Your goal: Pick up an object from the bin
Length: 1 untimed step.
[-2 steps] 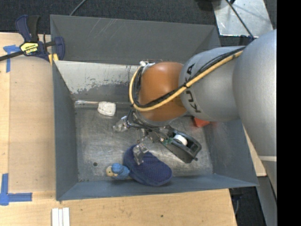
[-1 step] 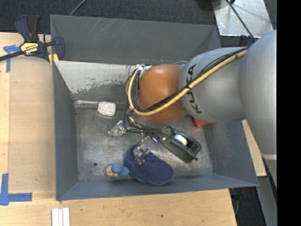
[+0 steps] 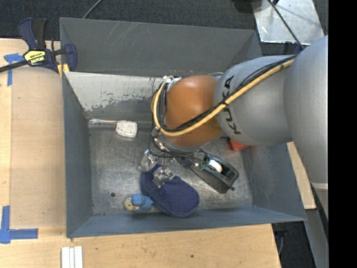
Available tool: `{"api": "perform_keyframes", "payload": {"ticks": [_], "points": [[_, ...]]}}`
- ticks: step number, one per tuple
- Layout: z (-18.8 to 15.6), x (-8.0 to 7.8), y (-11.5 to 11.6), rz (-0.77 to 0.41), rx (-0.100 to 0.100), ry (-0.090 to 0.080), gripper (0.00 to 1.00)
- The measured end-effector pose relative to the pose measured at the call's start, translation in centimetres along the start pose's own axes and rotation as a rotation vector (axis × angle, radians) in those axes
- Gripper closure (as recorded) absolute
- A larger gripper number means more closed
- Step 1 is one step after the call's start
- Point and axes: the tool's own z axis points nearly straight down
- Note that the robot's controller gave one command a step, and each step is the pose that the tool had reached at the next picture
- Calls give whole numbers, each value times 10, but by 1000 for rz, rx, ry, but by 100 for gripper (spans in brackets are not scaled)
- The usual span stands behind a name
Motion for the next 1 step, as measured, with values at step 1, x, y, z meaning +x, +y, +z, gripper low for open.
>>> {"api": "perform_keyframes", "payload": {"ticks": [1], "points": [[-112, -2, -2, 3, 3, -12, 100]]}}
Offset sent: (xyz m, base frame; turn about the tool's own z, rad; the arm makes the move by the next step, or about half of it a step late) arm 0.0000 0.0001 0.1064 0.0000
